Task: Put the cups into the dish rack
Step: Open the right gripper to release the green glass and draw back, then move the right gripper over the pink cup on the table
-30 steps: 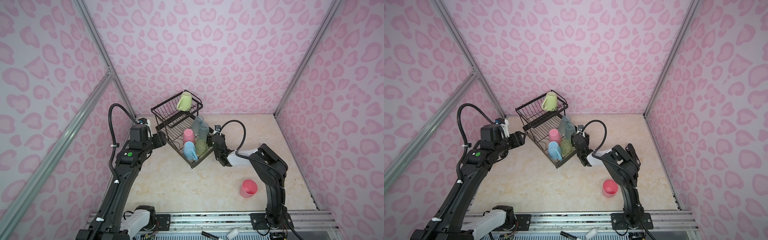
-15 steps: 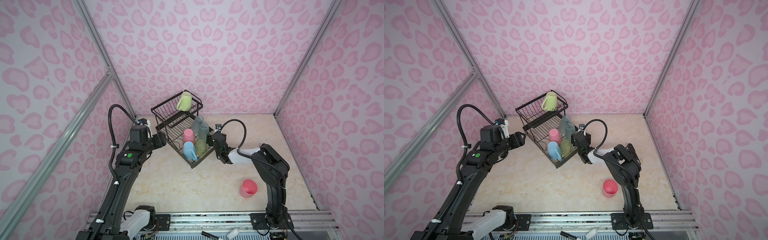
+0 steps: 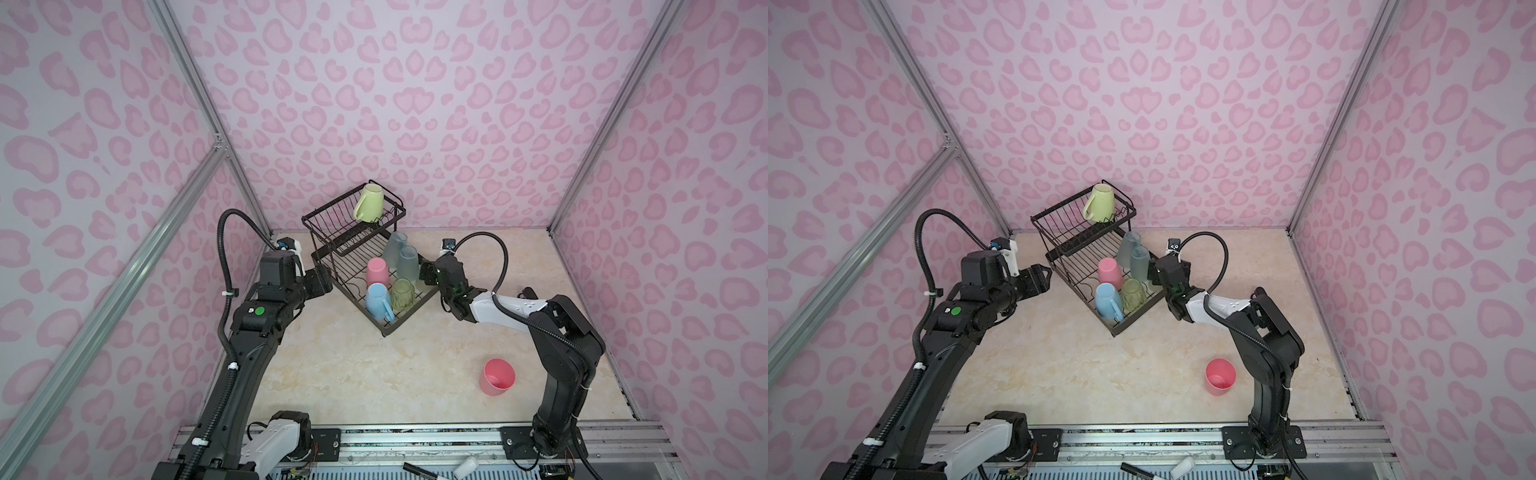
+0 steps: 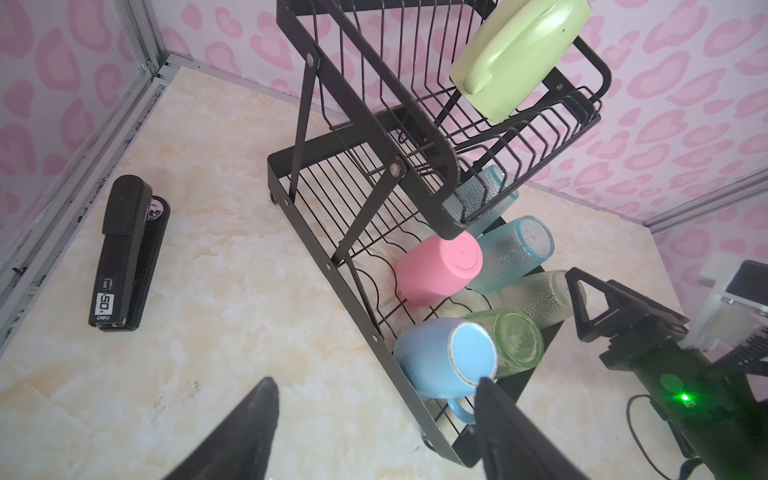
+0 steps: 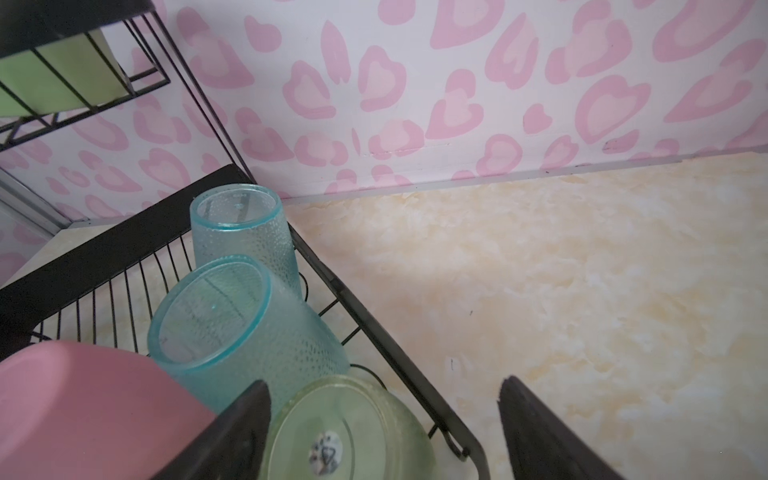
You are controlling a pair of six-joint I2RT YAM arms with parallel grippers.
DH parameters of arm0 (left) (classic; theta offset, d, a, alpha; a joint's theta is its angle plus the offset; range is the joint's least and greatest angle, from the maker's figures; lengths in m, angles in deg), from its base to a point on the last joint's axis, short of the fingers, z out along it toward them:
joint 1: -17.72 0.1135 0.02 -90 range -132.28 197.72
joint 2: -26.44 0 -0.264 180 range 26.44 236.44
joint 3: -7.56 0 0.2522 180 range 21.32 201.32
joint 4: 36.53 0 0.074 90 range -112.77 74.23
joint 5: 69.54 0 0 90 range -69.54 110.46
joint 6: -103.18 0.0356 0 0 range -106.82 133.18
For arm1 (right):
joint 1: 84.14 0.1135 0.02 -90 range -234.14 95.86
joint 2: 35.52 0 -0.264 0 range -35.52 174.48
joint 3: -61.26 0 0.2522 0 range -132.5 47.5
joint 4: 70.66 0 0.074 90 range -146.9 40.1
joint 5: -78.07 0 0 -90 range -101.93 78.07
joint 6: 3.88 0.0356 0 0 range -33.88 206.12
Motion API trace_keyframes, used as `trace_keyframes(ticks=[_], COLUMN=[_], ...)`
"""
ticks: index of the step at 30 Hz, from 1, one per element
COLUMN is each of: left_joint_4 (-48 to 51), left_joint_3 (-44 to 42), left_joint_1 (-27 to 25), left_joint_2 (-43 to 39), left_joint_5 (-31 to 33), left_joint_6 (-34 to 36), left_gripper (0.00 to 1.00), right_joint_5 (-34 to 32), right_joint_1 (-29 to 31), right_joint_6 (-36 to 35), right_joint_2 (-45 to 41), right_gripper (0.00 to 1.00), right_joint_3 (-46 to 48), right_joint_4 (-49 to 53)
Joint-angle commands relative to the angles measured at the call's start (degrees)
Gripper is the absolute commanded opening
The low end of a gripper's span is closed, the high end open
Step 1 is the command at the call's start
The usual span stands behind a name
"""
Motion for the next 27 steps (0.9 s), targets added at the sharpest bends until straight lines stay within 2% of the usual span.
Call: trace_keyframes(ticks=[1, 6, 10, 16, 23, 27], left_joint_4=[-1.99, -1.80, -1.57, -0.02, 0.31, 0.00], left_joint_3=[-0.27, -0.09, 0.08, 0.77, 0.61, 0.27], left_joint_1=[-0.20, -1.03, -2.47, -8.78, -15.45, -16.69], left_joint_2=[-0.68, -0.77, -0.78, -0.39, -1.18, -2.28], left_joint_5=[0.13, 0.04, -0.83, -1.08, -1.30, -0.96], left_joint_6=[0.55, 0.64, 1.52, 5.21, 7.66, 7.66], left_gripper=[0.76, 0.76, 0.76, 0.76, 0.76, 0.76], right_joint_5=[1.63, 4.42, 3.56, 5.33, 5.26, 3.27], right_joint_1=[-1.03, -3.21, -3.61, -3.54, -1.12, 3.83], right_joint_6=[1.44, 3.94, 4.42, 6.95, 10.14, 13.67], right_joint_2=[-1.99, -7.19, -13.09, -21.53, -31.30, -34.86], right_gripper=[0.84, 0.80, 0.79, 0.77, 0.75, 0.71], right_joint_3=[-0.10, -2.74, -3.35, -5.80, -7.31, -8.34], right_joint_4=[5.41, 19.95, 31.58, 53.26, 73.47, 83.12])
